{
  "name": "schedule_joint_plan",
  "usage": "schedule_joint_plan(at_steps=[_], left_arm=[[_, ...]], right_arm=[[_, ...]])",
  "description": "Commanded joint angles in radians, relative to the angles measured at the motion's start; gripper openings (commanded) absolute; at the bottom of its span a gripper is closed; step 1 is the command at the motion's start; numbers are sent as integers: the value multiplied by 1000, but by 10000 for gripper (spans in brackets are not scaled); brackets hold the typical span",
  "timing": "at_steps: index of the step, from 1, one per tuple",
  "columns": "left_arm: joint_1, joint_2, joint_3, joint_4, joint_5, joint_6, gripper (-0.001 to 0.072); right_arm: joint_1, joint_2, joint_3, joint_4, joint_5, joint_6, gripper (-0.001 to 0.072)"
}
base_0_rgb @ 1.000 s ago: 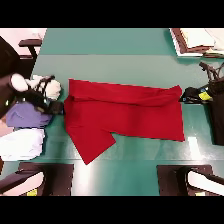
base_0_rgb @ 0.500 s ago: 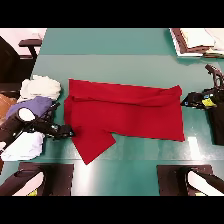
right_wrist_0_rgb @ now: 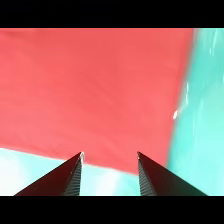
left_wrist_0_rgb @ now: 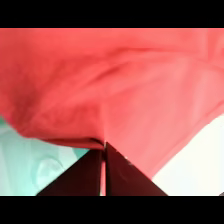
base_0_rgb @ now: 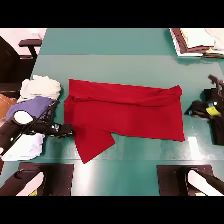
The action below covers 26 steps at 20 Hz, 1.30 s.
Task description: Fold the shirts.
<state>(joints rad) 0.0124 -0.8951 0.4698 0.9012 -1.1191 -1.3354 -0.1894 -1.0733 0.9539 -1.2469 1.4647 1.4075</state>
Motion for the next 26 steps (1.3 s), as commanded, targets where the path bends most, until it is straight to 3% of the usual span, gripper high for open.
schedule_joint_plan(at_steps=[1,4,5,8,10,15,16,22,24,26], left_arm=[[1,91,6,14,-28,-19,30],[1,96,6,13,-50,-19,30],[1,95,6,13,-47,-19,30],[1,95,6,15,-44,-19,30],[1,95,6,16,-41,-18,30],[1,96,6,63,-111,-19,30],[1,96,6,71,-129,-21,29],[1,315,7,167,-330,-134,29],[1,364,35,157,-438,-159,29],[1,360,100,158,-443,-159,28]], right_arm=[[-183,38,-186,-35,3,0,543],[-333,18,-346,16,-36,-32,544],[-359,2,-383,63,-54,-61,487],[-340,-45,-428,157,-127,-82,479],[-272,-75,-415,166,-166,-82,424],[-121,-61,-322,135,-192,-82,46],[-105,-40,-304,115,-180,-81,14],[-86,191,-222,-111,58,-81,13],[-87,266,-205,-149,123,-80,13],[-85,309,-183,-148,131,-58,13]])
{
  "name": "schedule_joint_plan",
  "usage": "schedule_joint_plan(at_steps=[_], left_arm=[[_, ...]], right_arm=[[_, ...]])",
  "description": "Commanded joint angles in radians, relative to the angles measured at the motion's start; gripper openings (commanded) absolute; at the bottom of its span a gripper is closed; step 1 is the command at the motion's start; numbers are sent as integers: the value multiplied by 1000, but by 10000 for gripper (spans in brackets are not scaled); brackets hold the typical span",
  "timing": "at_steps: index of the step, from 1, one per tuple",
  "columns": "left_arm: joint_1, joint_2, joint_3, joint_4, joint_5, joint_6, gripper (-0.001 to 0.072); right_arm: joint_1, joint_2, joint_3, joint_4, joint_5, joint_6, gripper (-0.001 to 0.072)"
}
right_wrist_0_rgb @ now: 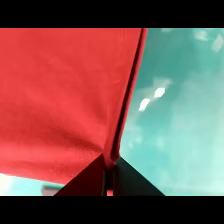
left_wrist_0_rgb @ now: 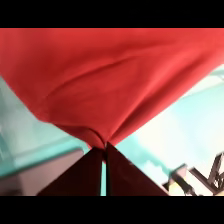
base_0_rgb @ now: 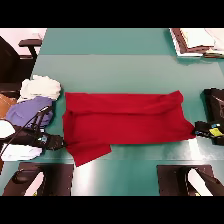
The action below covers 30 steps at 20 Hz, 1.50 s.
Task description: Fold the shirts.
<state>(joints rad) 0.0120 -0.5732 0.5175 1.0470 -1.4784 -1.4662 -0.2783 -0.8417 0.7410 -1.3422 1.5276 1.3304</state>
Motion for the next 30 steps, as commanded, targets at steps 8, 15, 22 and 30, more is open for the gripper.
schedule_joint_plan(at_steps=[8,15,22,30], left_arm=[[1,-277,286,11,281,120,30],[1,-675,513,12,426,192,31],[1,-716,582,11,373,163,497],[-13,-717,595,-181,393,165,40]], right_arm=[[140,-232,309,-37,-63,32,13],[214,-591,599,2,-80,87,15],[42,-636,601,276,-74,-2,451],[-180,-645,309,357,-152,-158,587]])
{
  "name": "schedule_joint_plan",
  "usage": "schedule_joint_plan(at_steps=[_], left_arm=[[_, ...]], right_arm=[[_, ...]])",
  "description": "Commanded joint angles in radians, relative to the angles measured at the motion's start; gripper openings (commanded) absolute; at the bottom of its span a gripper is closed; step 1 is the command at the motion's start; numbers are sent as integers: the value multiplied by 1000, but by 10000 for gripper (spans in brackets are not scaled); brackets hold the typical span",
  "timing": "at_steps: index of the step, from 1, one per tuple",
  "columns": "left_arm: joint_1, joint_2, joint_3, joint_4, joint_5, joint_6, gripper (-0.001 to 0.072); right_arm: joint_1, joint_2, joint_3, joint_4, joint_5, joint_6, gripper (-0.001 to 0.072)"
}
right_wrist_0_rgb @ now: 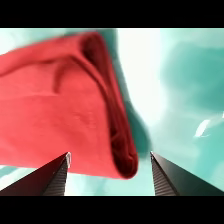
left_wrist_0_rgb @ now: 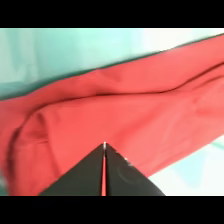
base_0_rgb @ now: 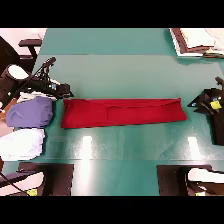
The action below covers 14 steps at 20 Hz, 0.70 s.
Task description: Fold the shirts.
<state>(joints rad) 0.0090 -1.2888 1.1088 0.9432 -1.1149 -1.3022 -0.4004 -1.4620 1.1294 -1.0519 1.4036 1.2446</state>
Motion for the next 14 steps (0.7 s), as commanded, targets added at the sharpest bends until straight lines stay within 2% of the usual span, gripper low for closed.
schedule_joint_plan(at_steps=[1,3,5,7,9,10,14], left_arm=[[-28,-2,4,-88,49,1,40],[-95,-2,4,-88,84,-8,31],[-173,-3,4,-88,141,-58,31],[-253,-17,5,-88,203,-90,31],[-322,-49,6,-89,241,-116,31],[-352,-72,15,-89,258,-126,31],[-449,-218,133,-90,264,-138,31]], right_arm=[[-60,-55,-85,100,-29,-84,587],[-48,-109,-84,155,-35,-113,573],[-5,-161,-69,181,-58,-113,571],[49,-204,-37,189,-56,-113,427],[103,-217,-8,188,-51,-132,184],[122,-210,9,188,-40,-142,32],[159,-98,102,196,41,-142,13]])
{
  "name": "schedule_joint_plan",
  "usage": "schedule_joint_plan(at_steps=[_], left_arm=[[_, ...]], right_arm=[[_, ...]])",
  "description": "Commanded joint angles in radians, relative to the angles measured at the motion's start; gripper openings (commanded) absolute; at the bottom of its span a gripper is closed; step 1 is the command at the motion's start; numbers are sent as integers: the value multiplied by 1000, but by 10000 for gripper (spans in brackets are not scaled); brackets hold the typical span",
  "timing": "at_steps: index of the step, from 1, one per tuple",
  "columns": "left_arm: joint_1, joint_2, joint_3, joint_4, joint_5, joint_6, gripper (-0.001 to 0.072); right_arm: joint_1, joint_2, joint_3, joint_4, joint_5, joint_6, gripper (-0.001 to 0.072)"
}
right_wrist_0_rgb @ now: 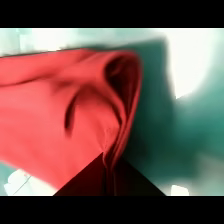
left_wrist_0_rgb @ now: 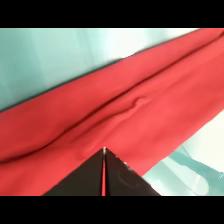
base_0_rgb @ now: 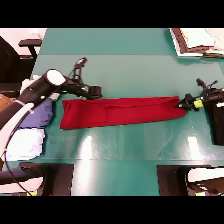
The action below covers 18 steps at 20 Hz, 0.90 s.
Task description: Fold the shirts.
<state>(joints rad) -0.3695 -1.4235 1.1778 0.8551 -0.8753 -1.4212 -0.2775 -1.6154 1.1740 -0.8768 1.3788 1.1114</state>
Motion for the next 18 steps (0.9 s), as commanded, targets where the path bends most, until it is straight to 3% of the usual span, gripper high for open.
schedule_joint_plan(at_steps=[1,4,10,14,18], left_arm=[[-93,-134,107,-2,22,-18,30],[-146,-274,224,-2,-15,-19,31],[-211,-425,343,-1,-50,-20,31],[-211,-438,345,5,-47,-26,31],[-196,-432,345,2,-26,-44,30]], right_arm=[[55,97,88,22,82,-2,13],[137,216,212,23,90,106,13],[345,304,435,32,90,208,13],[452,280,514,180,85,208,13],[560,244,534,233,66,208,13]])
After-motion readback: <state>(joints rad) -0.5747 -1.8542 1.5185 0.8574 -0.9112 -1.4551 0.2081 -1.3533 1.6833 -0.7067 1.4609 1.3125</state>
